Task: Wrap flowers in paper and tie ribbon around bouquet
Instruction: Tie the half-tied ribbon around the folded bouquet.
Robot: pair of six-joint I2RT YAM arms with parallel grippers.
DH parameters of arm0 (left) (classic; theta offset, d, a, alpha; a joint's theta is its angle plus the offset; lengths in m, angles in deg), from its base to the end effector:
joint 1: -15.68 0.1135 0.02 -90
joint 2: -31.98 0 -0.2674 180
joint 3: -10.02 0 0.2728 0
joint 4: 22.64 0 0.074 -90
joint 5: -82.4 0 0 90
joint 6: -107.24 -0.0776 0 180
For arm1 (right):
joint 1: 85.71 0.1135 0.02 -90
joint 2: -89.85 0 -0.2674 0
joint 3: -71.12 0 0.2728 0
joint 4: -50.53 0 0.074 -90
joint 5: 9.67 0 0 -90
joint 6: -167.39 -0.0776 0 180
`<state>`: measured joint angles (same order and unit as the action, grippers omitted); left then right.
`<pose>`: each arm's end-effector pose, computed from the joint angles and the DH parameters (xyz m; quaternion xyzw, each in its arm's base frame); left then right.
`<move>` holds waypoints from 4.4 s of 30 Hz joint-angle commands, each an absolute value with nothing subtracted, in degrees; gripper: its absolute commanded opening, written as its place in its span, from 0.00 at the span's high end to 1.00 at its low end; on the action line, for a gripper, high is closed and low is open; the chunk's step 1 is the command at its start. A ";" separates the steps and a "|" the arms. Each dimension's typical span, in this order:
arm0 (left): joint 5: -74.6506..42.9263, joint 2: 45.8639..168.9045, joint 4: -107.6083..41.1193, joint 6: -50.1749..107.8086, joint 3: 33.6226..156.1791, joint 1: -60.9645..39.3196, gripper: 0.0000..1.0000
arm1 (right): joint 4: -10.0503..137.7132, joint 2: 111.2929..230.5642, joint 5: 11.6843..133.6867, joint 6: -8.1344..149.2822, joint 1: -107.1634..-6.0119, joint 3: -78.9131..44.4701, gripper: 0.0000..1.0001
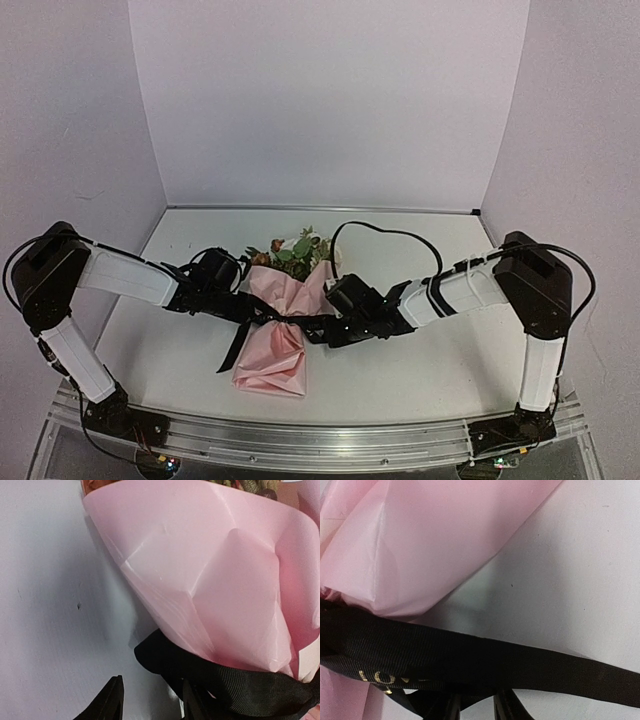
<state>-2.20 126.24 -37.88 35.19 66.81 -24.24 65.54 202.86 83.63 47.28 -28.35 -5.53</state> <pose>0.2716 -0.2177 0.0939 0.1656 0.9320 -0.1154 0.3011 0.2404 0.3671 0.0796 -0.2130 0.9190 0.2089 0.2577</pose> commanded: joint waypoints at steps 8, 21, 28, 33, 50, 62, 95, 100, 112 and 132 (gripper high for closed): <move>-0.19 125.90 -27.20 33.11 64.70 -24.14 0.94 | 64.57 201.71 87.03 47.78 -28.21 -4.35 1.00; 3.46 116.39 -28.35 36.19 60.29 -24.14 1.00 | 71.01 195.71 90.96 48.84 -28.20 -3.31 1.00; -3.35 119.75 -30.25 33.53 60.55 -24.05 0.84 | 73.80 195.58 91.62 50.40 -28.37 -4.34 1.00; -9.51 118.53 -29.44 36.93 59.15 -22.49 0.56 | 76.98 194.99 88.09 48.90 -31.54 -4.25 1.00; -13.21 120.37 -23.12 17.53 58.50 -25.99 0.54 | 78.73 194.12 83.84 50.96 -33.89 -4.08 1.00; -8.13 130.23 -19.90 10.54 64.12 -26.60 0.58 | 77.88 192.81 82.61 51.06 -34.14 -2.97 1.00; 3.44 122.44 -43.20 42.63 66.69 -26.01 1.00 | 93.01 189.36 92.92 51.38 -32.61 -4.57 1.00; 0.76 122.32 -42.38 43.44 65.46 -25.03 1.00 | 96.50 190.56 94.36 53.10 -30.35 -6.95 1.00; -6.25 121.05 -40.41 46.65 62.01 -18.92 1.00 | 102.12 191.80 99.07 48.88 -29.53 -6.92 1.00; -20.99 117.63 -35.79 50.90 55.72 -4.02 1.00 | 101.74 186.44 98.53 41.45 -32.46 0.40 1.00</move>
<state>-27.46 118.50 -33.72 50.30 56.55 -7.90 90.19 187.69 95.15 43.83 -30.20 -1.46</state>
